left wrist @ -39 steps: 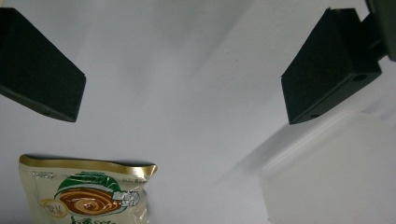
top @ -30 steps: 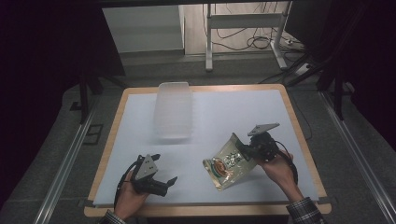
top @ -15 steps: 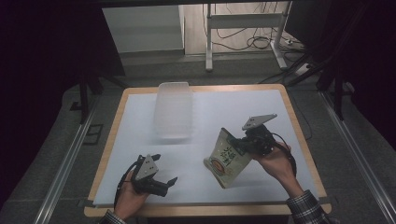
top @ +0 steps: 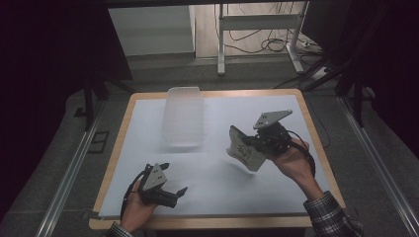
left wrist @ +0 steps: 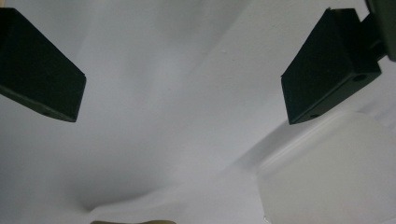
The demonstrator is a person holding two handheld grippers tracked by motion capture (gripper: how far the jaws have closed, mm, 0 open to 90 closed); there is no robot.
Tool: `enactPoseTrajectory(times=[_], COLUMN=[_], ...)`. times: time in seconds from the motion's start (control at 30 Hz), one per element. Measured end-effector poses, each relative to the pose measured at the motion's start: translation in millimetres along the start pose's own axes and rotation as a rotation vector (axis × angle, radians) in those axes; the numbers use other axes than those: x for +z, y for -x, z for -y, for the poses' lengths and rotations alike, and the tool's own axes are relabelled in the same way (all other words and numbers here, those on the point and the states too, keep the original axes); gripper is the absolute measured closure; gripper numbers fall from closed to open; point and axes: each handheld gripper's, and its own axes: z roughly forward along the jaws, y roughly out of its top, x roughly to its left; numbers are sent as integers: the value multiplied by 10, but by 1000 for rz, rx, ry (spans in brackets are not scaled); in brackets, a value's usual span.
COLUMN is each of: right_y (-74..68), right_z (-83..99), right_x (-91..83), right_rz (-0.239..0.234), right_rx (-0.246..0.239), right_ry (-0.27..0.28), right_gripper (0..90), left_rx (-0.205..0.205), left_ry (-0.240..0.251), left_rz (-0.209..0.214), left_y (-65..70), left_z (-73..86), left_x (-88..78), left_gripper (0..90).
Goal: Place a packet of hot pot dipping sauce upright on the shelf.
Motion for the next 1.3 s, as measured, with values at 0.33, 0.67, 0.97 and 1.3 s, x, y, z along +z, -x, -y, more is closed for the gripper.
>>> enactPoseTrajectory(times=[0.33, 0.67, 0.97, 1.3], right_y=[173, 340, 454, 572], right_z=[-165, -406, -679, -882], right_x=[-20, 56, 211, 459], right_rz=[25, 3, -24, -72], right_rx=[-31, -76, -117, -149], right_ry=[5, 18, 20, 11], right_gripper=[891, 891, 891, 891], left_rx=[-10, -13, -17, -17], left_ry=[16, 24, 27, 29], left_rz=[-2, 2, 7, 8], left_y=[-13, -18, -24, -28], left_z=[-2, -3, -1, 1], left_x=[-20, -30, -35, -36], left_gripper=[0, 0, 0, 0])
